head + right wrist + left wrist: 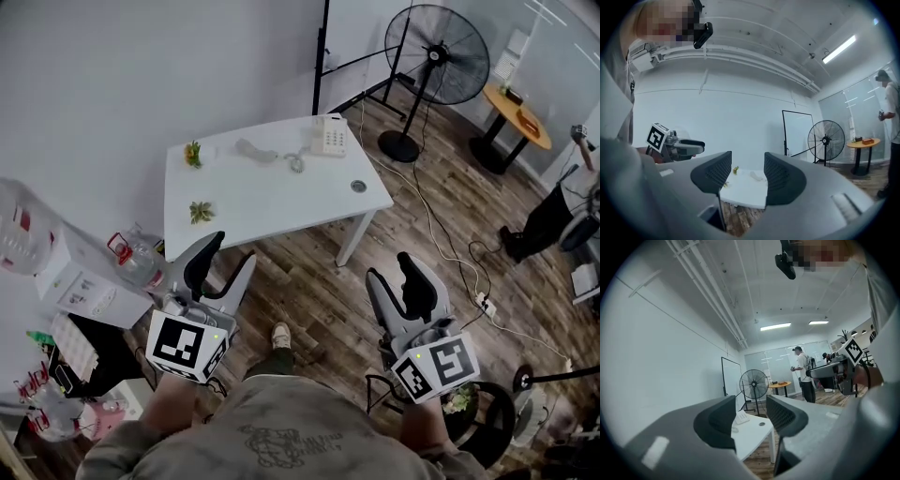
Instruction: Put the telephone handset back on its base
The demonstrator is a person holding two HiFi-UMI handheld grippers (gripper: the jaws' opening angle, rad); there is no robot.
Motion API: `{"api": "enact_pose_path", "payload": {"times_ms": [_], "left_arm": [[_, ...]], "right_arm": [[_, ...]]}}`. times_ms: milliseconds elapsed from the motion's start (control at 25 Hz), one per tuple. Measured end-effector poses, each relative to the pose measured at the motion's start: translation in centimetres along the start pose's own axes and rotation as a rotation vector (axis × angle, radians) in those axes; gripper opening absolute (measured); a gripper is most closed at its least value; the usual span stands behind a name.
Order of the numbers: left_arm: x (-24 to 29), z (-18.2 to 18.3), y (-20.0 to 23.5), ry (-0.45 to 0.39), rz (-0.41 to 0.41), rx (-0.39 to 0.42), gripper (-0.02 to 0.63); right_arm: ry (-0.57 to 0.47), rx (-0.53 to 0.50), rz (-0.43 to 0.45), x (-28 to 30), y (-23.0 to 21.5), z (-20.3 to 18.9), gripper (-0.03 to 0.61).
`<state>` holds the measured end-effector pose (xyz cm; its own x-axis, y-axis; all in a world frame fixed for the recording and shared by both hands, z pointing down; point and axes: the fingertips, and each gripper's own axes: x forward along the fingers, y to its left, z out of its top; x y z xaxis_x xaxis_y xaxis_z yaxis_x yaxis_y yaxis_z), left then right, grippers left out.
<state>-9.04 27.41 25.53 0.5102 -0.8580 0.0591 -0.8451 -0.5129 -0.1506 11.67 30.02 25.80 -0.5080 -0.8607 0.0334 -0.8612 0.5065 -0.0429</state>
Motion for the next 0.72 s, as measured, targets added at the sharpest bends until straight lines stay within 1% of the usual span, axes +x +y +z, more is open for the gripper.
{"api": "enact_pose_path", "payload": {"times_ms": [120,400,520,640,720], "left_arm": [[2.5,0.0,3.4,0.001,0.008,-0.008,0.193],[8.4,-0.9,10.8,-0.003,0.015,-0.020,0.193],[10.7,-1.3,13.4,-0.002,0.007,-0.030,0.193],[12.3,-1.4,15.7,-0.019,0.007,-0.064,0.193],[13.2,-1.4,16.8,-0.025,0.014,-0.073,0.193]], "right_arm": [[0.009,-0.005,-0.005,4.0,-1.0,0.4,0.244],[0.031,-0.010,0.015,13.6,-2.6,0.5,0.247],[0.038,-0.011,0.013,17.1,-3.2,0.5,0.247],[0.042,-0.010,0.015,19.9,-3.7,0.5,0.247],[0.049,-0.010,0.020,21.3,-3.9,0.4,0.247]]}}
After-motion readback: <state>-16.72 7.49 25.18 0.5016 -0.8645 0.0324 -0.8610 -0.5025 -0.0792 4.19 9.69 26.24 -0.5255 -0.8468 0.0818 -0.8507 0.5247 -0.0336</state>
